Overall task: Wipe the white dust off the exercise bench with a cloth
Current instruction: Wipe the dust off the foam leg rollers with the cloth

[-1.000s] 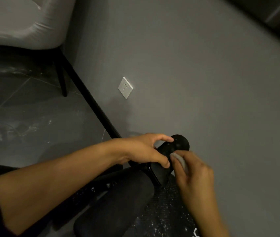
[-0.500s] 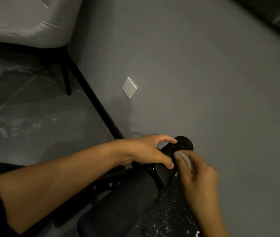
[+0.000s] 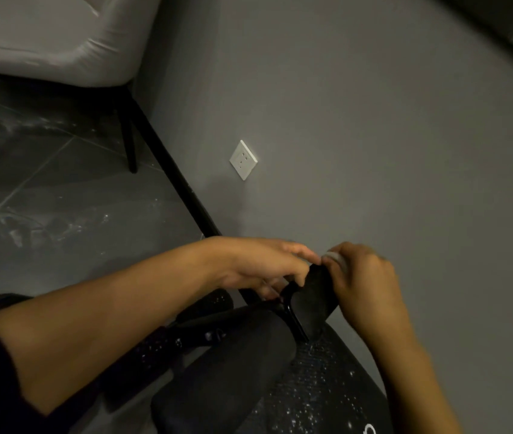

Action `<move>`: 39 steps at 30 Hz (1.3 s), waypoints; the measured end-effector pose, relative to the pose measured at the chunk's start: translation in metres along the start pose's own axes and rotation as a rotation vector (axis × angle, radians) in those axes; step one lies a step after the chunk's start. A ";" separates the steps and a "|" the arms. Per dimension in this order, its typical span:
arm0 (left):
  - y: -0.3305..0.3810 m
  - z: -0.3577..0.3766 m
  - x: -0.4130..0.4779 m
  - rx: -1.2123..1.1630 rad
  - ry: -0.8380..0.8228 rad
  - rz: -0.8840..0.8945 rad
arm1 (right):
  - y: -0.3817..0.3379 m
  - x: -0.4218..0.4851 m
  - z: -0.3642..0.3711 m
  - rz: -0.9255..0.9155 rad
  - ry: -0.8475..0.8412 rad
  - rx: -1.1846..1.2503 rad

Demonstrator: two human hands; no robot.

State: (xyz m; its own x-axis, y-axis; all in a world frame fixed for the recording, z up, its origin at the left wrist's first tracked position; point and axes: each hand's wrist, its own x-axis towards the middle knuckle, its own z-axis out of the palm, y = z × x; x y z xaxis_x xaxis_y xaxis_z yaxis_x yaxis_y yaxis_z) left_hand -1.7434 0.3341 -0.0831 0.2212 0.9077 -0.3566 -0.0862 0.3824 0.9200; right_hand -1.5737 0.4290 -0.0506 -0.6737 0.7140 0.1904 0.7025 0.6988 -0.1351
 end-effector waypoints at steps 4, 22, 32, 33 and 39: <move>0.001 -0.010 -0.001 0.006 0.046 -0.037 | -0.005 -0.007 -0.016 -0.063 -0.137 0.087; -0.002 0.009 0.009 0.158 0.174 -0.038 | 0.013 -0.033 -0.001 0.097 0.061 0.375; -0.001 0.003 0.007 0.037 0.102 -0.064 | -0.020 -0.092 0.027 0.151 0.256 0.677; -0.002 0.002 0.007 0.034 0.103 -0.059 | -0.020 -0.093 0.024 0.118 0.229 0.670; -0.001 0.007 0.008 0.041 0.138 -0.038 | 0.005 -0.027 0.017 0.023 0.221 0.335</move>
State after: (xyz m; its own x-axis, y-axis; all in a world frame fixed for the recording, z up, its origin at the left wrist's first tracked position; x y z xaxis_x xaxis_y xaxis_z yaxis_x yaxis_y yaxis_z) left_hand -1.7350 0.3395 -0.0857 0.0880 0.9088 -0.4078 -0.0395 0.4123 0.9102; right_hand -1.5562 0.4138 -0.0724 -0.5672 0.7288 0.3835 0.5783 0.6840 -0.4447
